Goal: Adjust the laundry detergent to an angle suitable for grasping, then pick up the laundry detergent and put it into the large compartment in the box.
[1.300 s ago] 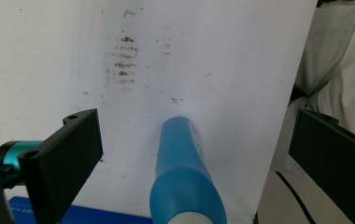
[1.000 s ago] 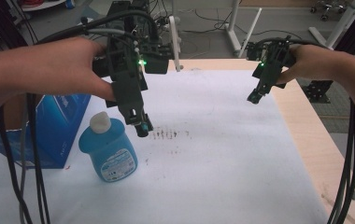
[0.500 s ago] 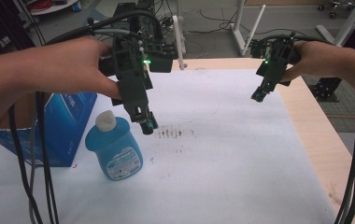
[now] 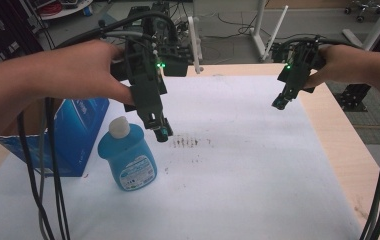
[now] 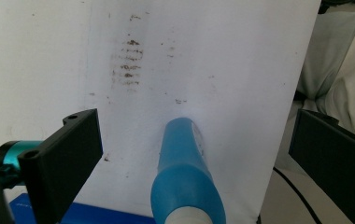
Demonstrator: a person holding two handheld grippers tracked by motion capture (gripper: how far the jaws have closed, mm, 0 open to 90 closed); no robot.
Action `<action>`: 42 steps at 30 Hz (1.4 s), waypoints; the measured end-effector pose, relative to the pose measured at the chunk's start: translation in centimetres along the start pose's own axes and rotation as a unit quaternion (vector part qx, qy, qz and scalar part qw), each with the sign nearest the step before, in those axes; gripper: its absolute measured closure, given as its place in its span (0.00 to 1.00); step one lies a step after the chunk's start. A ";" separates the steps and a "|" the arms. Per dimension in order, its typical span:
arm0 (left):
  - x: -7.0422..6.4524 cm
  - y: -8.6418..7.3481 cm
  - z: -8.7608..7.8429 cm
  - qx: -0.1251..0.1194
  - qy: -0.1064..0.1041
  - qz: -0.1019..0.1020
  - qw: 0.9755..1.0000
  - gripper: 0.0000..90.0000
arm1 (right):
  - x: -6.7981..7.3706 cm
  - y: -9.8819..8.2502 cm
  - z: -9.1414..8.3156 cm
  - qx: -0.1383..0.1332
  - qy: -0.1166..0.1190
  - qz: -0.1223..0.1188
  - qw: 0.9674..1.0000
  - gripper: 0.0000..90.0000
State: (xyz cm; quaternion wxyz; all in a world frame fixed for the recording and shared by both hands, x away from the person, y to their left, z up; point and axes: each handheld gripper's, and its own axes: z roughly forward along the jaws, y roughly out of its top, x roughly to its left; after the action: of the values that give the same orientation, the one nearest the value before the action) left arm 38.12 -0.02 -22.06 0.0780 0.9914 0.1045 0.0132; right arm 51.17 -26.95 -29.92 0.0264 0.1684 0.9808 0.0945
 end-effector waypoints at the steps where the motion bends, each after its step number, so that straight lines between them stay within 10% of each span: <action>1: 0.0 0.0 0.0 0.000 0.000 0.000 1.000 0.03 | 0.0 0.0 0.0 0.000 0.000 0.000 1.000 0.03; 23: 0.0 -0.6 -0.4 0.000 0.011 -0.025 1.000 0.03 | 0.0 0.2 0.2 0.001 -0.001 0.000 1.000 0.03; 37: 0.2 -1.4 -1.4 -0.009 0.030 -0.123 0.992 0.03 | 0.2 -0.2 -0.5 -0.005 -0.007 -0.002 1.000 0.03; 42: 0.3 -2.0 -1.5 -0.001 0.031 -0.167 0.985 0.03 | 0.4 -0.5 -0.7 -0.005 -0.009 0.001 1.000 0.03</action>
State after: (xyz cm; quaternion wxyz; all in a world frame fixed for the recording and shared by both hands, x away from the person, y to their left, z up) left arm 37.96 2.16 -20.86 0.0768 0.9590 0.2709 0.0312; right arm 50.54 -27.40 -29.37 0.0365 0.1699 0.9799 0.0980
